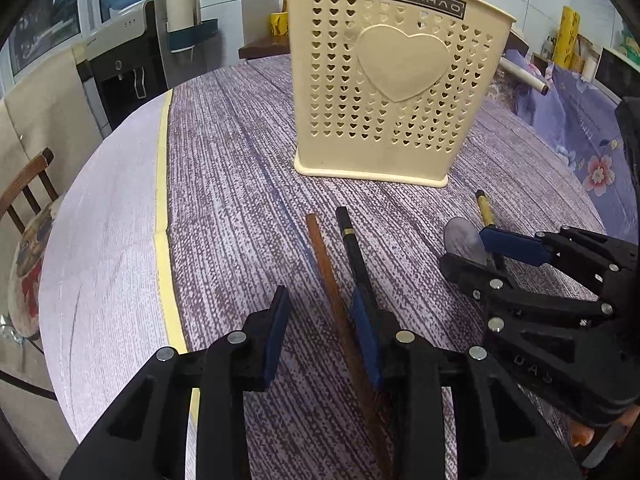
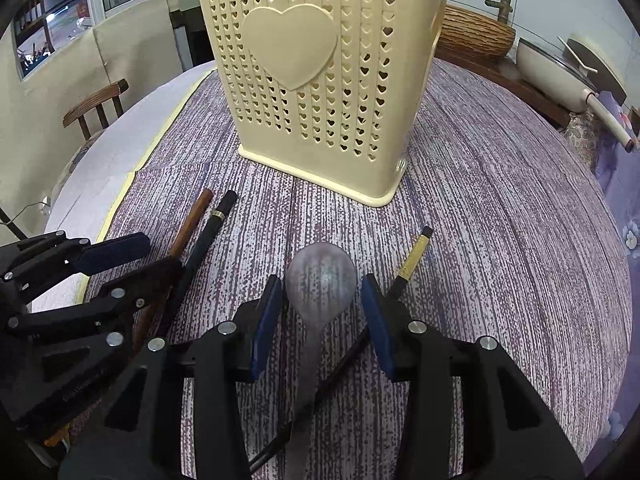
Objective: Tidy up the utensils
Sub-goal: 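Grasp a wooden chopstick with the left gripper while the right gripper grasps the clear plastic spoon, then lift the chopstick and plastic spoon and carry them over the holder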
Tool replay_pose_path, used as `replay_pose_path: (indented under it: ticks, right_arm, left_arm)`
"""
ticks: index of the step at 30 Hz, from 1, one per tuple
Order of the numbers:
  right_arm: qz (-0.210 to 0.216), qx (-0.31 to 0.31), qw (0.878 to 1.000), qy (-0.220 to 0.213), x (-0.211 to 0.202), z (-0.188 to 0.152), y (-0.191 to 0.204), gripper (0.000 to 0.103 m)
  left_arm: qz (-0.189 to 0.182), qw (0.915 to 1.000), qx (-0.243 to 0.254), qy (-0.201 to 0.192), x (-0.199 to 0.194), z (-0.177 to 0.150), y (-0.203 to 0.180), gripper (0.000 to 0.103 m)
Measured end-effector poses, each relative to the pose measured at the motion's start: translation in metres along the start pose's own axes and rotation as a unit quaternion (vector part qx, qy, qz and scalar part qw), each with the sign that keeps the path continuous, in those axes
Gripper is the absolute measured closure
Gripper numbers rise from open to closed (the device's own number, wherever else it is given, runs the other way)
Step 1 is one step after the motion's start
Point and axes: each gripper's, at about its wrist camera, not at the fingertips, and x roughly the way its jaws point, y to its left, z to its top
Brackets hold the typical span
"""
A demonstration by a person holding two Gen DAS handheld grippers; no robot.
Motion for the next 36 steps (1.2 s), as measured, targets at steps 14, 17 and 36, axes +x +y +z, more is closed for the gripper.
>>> replay_pose_path:
  ticks: [14, 17, 36]
  right_arm:
    - [-0.002, 0.002, 1.000, 0.000, 0.002, 0.002, 0.003, 0.066]
    - [0.002, 0.003, 1.000, -0.002, 0.002, 0.001, 0.002, 0.066]
    - [0.103, 0.054, 0.988, -0.098, -0.062, 0.017, -0.025, 0.066]
  left_arm:
    - [0.005, 0.9999, -0.011, 0.011, 0.011, 0.015, -0.001, 0.094]
    - [0.001, 0.9998, -0.017, 0.010, 0.011, 0.015, -0.001, 0.094]
    - [-0.051, 0.9928, -0.056, -0.093, -0.057, 0.038, 0.015, 0.095]
